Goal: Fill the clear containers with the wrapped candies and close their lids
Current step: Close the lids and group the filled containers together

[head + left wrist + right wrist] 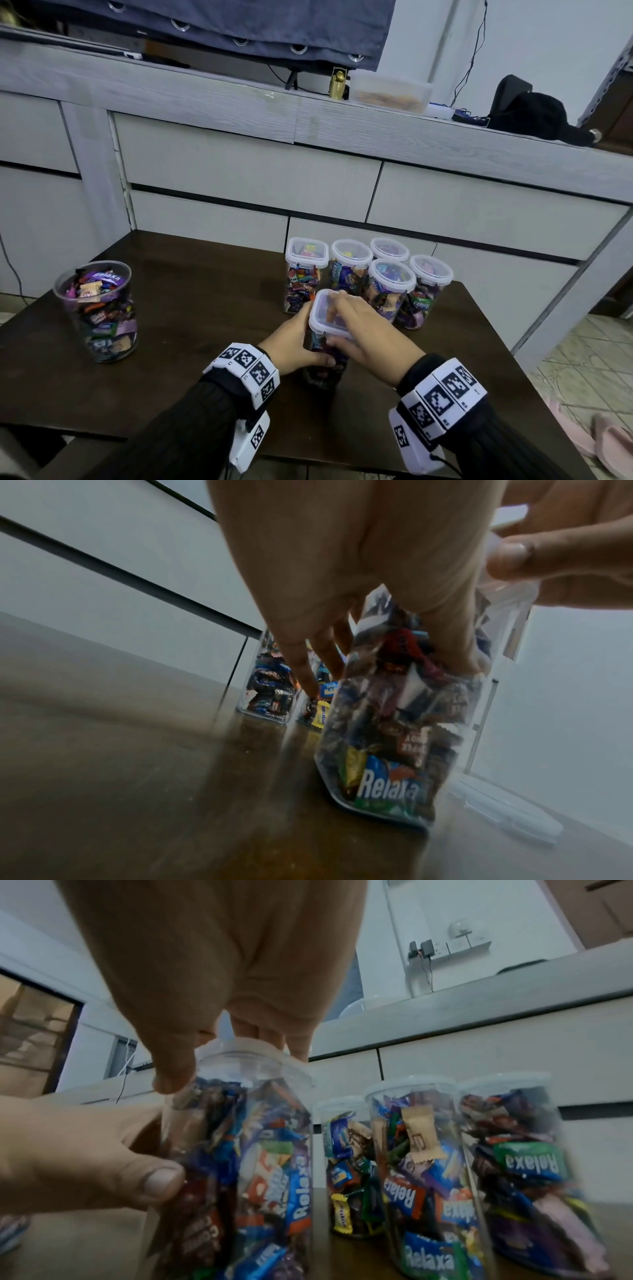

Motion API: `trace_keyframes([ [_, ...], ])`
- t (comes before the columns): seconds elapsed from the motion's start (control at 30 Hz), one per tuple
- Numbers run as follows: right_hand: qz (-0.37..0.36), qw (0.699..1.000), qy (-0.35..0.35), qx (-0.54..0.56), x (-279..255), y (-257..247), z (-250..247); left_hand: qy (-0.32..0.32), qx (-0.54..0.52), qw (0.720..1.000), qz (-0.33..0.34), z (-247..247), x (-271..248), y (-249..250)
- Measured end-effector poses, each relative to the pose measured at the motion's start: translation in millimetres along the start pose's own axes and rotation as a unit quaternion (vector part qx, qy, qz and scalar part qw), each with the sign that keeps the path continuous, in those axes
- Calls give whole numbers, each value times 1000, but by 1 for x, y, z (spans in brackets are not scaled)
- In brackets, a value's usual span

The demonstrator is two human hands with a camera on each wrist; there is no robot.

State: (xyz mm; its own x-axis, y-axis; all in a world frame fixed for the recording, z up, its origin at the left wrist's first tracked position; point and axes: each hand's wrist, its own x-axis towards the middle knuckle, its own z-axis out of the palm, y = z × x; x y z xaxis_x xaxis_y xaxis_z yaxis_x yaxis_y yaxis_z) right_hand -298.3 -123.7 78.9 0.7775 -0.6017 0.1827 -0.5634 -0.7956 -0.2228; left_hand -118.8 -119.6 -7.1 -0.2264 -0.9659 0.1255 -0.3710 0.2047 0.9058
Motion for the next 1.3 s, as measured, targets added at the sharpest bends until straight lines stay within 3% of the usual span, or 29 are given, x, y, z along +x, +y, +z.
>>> trace_keyframes([
  [0.1,8,1000,-7,-19,-2,0,-1,26,-1,1000,8,6,-1,-3],
  [0.2,11,992,-23,-124,-8,0,-2,41,-8,999,9,10,-3,-4],
  [0.3,10,978,-30,-208,-11,-2,2,7,10,1000,4,11,-6,-6],
  [0.4,24,975,-20,-221,-10,-1,6,-33,102,994,-33,5,-6,-5],
  [0.47,42,973,-15,-226,-6,4,6,-53,217,971,-87,-1,-10,-6],
  [0.57,61,976,-7,-207,8,18,5,-107,371,906,-171,-7,-18,-14],
  [0.67,65,979,-1,-195,25,33,6,-140,407,877,-213,-8,-26,-21],
  [0.77,75,979,4,-192,38,41,9,-144,423,867,-219,-9,-32,-23],
  [0.87,80,978,9,-193,44,47,12,-90,450,870,-183,-17,-36,-17],
  [0.97,86,977,0,-195,44,50,15,46,476,869,-127,-40,-41,-2],
  [1.07,96,980,4,-176,37,51,14,197,495,841,-95,-83,-46,19],
  [1.13,87,981,66,-161,28,54,10,273,517,806,-93,-119,-52,27],
  [1.23,91,974,157,-134,7,65,5,327,549,752,-164,-172,-65,28],
  [1.3,144,973,134,-119,-11,76,6,331,559,708,-276,-202,-77,22],
])
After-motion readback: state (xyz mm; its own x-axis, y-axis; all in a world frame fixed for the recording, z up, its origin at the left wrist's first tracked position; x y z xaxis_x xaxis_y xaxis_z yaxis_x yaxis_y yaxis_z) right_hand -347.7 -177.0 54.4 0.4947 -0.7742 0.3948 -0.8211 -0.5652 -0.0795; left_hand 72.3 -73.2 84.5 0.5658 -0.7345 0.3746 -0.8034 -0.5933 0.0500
